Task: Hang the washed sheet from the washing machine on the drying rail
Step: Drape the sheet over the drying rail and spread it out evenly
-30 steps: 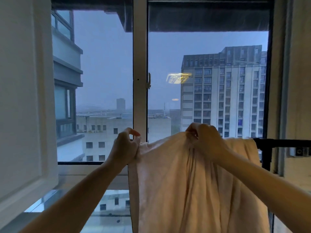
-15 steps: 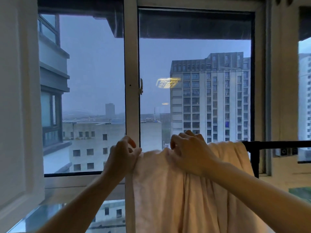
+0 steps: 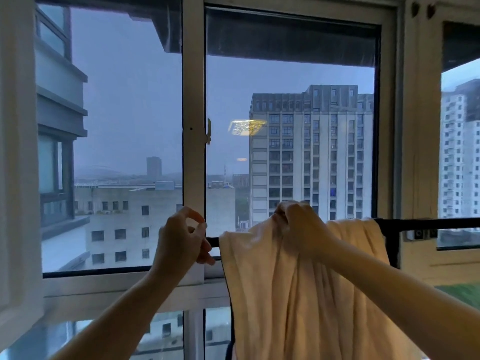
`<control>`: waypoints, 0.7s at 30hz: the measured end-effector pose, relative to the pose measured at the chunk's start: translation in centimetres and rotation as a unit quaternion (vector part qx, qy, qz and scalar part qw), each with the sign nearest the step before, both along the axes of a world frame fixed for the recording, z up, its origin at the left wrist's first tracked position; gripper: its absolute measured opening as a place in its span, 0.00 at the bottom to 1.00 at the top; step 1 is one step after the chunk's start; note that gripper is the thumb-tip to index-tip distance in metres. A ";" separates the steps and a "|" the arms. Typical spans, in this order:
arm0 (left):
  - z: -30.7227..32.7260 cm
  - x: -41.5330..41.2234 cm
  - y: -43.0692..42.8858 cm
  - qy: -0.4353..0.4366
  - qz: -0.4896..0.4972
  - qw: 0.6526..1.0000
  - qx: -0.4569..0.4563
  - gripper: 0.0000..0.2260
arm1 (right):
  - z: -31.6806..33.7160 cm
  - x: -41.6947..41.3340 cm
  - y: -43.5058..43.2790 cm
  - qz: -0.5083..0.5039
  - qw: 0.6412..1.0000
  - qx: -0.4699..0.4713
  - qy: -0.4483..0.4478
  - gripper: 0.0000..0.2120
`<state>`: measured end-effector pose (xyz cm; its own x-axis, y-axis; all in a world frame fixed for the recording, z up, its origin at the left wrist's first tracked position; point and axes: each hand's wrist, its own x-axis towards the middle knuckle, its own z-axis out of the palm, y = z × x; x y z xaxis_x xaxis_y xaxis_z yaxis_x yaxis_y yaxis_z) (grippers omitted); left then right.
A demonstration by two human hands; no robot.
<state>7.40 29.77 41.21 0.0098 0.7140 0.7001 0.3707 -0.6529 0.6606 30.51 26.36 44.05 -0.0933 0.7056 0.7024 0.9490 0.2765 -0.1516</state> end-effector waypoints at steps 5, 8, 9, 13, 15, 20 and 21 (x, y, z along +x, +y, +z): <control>-1.2 0.6 -0.3 0.044 0.028 0.999 0.008 0.10 | -0.4 -0.4 -1.1 0.067 0.992 0.023 -0.107 0.07; -2.0 1.0 -1.0 0.099 0.083 0.989 0.072 0.11 | -0.9 -0.3 -1.0 0.104 0.985 0.041 -0.129 0.06; -2.2 1.1 -1.2 0.113 0.098 0.985 0.086 0.12 | -1.0 -0.2 -1.0 0.112 0.984 0.042 -0.134 0.06; -2.8 2.0 -1.5 0.190 0.183 0.951 0.162 0.07 | -0.6 0.9 -1.8 0.166 0.981 0.020 -0.099 0.12; -2.4 3.0 -1.7 0.202 0.199 0.938 0.199 0.06 | -0.1 1.8 -2.2 0.183 0.979 0.004 -0.090 0.14; -0.9 6.8 -2.2 0.222 0.082 0.960 0.152 0.12 | 0.4 6.4 -3.1 0.141 0.982 -0.004 -0.122 0.09; -0.9 7.4 -2.2 0.224 0.056 0.965 0.128 0.14 | 0.2 7.6 -3.4 0.119 0.985 -0.001 -0.122 0.10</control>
